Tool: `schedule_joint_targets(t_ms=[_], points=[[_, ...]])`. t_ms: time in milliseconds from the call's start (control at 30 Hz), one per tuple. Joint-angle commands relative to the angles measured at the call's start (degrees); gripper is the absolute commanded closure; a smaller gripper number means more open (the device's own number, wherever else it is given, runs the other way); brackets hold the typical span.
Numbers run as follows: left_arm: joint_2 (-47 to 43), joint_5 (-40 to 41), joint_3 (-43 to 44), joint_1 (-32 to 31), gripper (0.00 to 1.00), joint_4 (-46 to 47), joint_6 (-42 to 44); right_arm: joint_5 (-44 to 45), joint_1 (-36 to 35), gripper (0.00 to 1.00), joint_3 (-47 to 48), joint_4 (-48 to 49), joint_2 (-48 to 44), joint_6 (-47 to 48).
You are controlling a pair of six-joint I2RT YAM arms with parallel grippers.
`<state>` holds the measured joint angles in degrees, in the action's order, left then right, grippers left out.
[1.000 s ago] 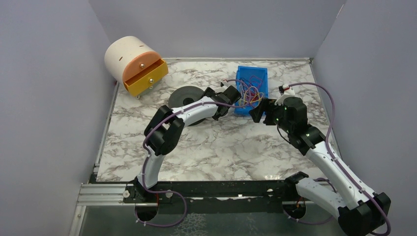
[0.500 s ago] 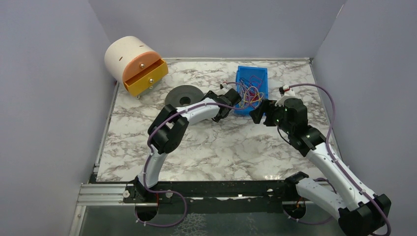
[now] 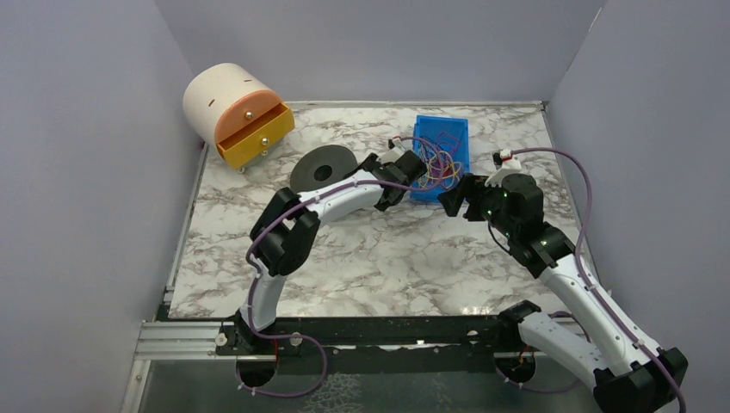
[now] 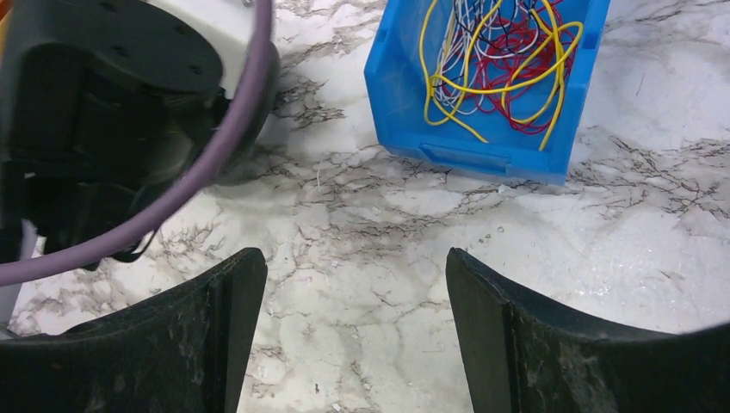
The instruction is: Wrap the cables
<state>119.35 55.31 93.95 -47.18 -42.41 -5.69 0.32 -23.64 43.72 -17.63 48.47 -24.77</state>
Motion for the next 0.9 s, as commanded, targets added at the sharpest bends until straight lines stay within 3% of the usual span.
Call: schedule_joint_targets(t_ms=[0,500,867], points=[[-7.7,2.9,2.3,-2.0,1.00,0.7,0.1,-1.2,-0.3,0.19,0.1,0.4,-1.3,0.5],[-23.2,-8.0,-2.4,-2.7,1.00,-2.6,-6.1,-1.2,-0.3,0.19,3.2,-1.2,-1.9,0.0],[-34.5,-20.9,-11.6,-2.6,1.00,-1.7,-13.8,0.4,-0.3,0.19,4.3,-2.9,-0.5,1.1]])
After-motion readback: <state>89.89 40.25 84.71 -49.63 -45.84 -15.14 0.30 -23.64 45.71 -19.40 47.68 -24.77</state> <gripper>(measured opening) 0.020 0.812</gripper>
